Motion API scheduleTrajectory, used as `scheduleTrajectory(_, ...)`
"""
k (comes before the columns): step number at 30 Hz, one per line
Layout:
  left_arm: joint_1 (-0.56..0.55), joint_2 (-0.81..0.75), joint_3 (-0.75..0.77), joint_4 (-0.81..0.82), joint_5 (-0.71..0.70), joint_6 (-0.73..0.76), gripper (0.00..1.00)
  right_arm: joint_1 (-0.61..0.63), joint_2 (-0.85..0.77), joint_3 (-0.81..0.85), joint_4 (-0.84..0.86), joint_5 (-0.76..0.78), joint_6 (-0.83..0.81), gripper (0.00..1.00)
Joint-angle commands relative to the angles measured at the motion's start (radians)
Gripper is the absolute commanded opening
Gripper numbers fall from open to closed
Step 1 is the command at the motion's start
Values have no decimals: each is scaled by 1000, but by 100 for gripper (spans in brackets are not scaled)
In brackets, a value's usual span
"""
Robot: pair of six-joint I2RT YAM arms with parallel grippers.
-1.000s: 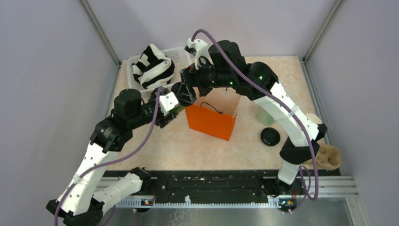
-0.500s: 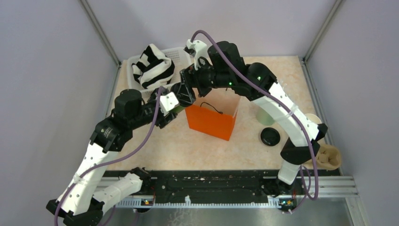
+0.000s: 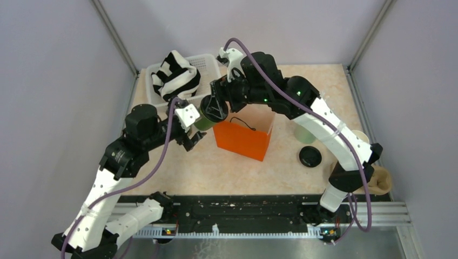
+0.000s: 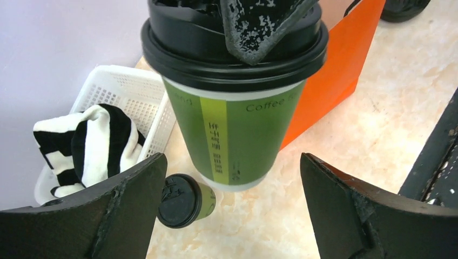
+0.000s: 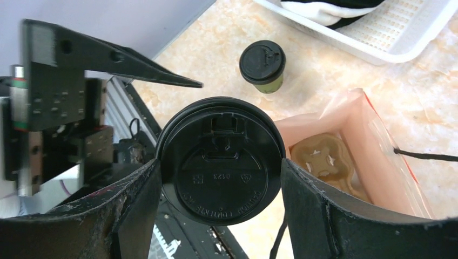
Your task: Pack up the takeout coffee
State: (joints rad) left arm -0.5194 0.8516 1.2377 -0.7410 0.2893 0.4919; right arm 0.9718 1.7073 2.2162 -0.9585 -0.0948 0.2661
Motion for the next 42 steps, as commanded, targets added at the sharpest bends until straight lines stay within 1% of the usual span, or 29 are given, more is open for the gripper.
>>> scheduleTrajectory(1, -5, -52, 12, 81, 38, -107, 99, -8, -80, -6, 62, 75, 14, 59)
scheduleTrajectory(3, -5, -77, 21, 102, 26, -213, 99, -8, -101, -10, 67, 120, 3, 59)
scheduleTrajectory(5, -5, -97, 29, 135, -12, -370, 99, -10, -130, -21, 75, 167, -18, 59)
scheduleTrajectory(6, -5, -101, 34, 145, -56, -459, 99, -10, -149, -28, 82, 189, -33, 59)
scheduleTrajectory(7, -5, -99, 47, 140, -130, -576, 99, -10, -168, -36, 90, 206, -51, 59)
scheduleTrajectory(9, -5, -77, 86, 94, -225, -781, 99, -10, -214, -61, 111, 233, -91, 59)
scheduleTrajectory(10, -4, -57, 106, 65, -258, -905, 99, -11, -237, -74, 120, 243, -114, 59)
scheduleTrajectory(11, -5, -31, 135, 34, -278, -991, 98, -10, -261, -86, 129, 254, -135, 59)
scheduleTrajectory(12, -5, 6, 162, 1, -312, -1050, 97, -11, -283, -101, 137, 262, -156, 59)
scheduleTrajectory(13, -5, 48, 186, -17, -308, -1091, 96, -10, -314, -119, 145, 270, -178, 59)
scheduleTrajectory(15, -3, 144, 234, -17, -233, -1106, 96, -11, -352, -151, 146, 296, -225, 59)
scheduleTrajectory(18, -2, 313, 359, -61, -158, -1058, 92, -10, -391, -179, 120, 334, -298, 59)
scheduleTrajectory(20, -1, 411, 452, -109, -159, -1021, 91, -10, -403, -180, 91, 348, -343, 59)
scheduleTrajectory(22, 7, 480, 508, -124, -148, -987, 90, -10, -411, -175, 60, 343, -391, 59)
scheduleTrajectory(24, 11, 535, 539, -137, -143, -966, 86, -10, -416, -173, 29, 327, -432, 58)
scheduleTrajectory(26, 15, 581, 559, -169, -139, -949, 80, -10, -416, -170, 7, 323, -462, 58)
scheduleTrajectory(29, 15, 612, 548, -206, -187, -925, 78, -10, -408, -151, -19, 332, -479, 57)
scheduleTrajectory(34, 15, 621, 481, -149, -228, -875, 71, -10, -422, -184, -30, 327, -494, 56)
scheduleTrajectory(38, 16, 670, 478, -117, -219, -850, 64, -9, -427, -216, -48, 311, -509, 56)
scheduleTrajectory(42, 15, 710, 490, -100, -238, -834, 54, -11, -418, -219, -56, 276, -516, 57)
